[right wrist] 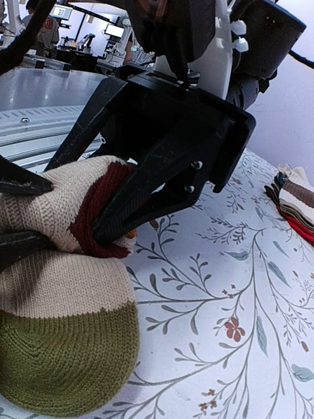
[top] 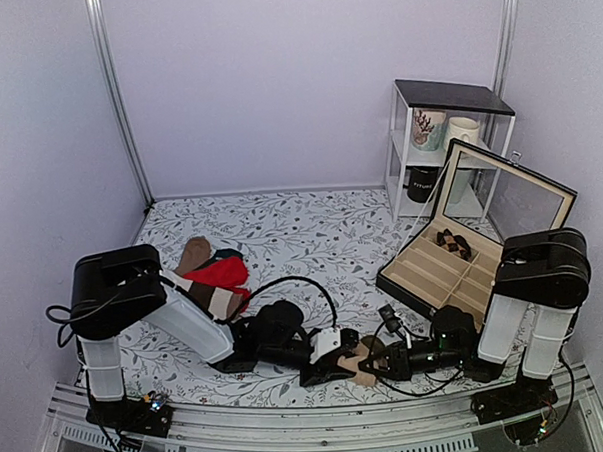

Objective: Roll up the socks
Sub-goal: Roll a pair of socks at the center of the board.

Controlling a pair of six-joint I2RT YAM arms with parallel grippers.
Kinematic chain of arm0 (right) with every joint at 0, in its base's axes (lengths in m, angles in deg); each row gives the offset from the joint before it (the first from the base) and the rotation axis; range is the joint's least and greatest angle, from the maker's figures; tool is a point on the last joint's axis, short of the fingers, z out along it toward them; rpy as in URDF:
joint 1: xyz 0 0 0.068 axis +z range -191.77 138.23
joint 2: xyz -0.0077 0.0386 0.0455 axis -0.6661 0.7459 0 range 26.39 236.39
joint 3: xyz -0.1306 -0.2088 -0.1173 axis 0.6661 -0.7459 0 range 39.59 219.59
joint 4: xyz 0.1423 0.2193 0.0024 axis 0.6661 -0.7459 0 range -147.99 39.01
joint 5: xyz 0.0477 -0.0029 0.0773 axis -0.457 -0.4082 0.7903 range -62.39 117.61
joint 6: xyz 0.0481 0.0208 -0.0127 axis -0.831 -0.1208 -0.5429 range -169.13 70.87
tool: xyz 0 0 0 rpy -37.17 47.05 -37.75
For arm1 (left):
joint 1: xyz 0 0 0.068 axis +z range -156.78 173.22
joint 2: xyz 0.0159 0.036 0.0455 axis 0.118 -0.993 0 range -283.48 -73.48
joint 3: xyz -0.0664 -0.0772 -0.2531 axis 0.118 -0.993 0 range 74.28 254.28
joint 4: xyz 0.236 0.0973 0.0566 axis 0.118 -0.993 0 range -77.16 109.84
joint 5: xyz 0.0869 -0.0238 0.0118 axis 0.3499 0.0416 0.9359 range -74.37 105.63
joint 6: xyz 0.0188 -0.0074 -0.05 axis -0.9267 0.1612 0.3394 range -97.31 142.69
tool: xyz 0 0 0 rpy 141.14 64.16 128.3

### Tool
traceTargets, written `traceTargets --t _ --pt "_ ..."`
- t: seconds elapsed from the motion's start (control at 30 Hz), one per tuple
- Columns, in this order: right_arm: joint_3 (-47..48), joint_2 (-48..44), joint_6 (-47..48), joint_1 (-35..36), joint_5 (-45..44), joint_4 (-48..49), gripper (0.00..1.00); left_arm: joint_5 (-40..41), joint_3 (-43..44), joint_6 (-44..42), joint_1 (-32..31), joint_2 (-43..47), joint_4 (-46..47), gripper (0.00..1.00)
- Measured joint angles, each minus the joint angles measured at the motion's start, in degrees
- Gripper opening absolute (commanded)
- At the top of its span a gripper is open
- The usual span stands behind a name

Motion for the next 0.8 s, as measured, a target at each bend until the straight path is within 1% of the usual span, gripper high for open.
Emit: traceTargets --t 0.07,0.1,0.2,0.23,0.33,0.43,0.57,0.73,0.8 --pt "0.4 -0.8 0.1 -0.2 0.0 -1.6 0.22 0.5 0.4 0.6 0.0 0.0 -1.2 0.00" --pt "0.7 -1.5 0.4 -0.3 0.0 -3.1 0.25 0.9 0.9 1.0 0.0 0.0 -2.4 0.00" --pt "2.1 -5.1 1.3 -0.4 -0.2 -10.1 0.32 1.9 3.2 3.1 -0.3 0.7 -8.5 0.00" --pt "2.7 -6.8 1.8 -0.5 -0.5 -13.4 0.34 2.4 4.2 4.0 -0.5 0.9 -10.9 0.00" --pt "5.4 -13.3 3.4 -0.5 -1.9 -25.8 0.40 4.3 5.3 6.3 -1.0 1.5 -14.3 0.00" --pt "8.0 -19.3 5.0 -0.2 -4.3 -38.7 0.48 6.7 5.2 9.3 -1.8 1.6 -14.3 0.00" --pt "11.2 -28.3 7.2 0.4 -9.6 -55.6 0.55 8.9 4.9 12.4 -2.8 0.9 -12.0 0.00" --pt "14.6 -37.6 8.5 0.5 -16.3 -69.4 0.57 10.4 4.2 14.0 -3.6 0.4 -9.2 0.00" --pt "16.5 -39.3 8.5 0.5 -18.3 -73.6 0.56 11.0 3.9 14.2 -3.7 0.5 -8.7 0.00"
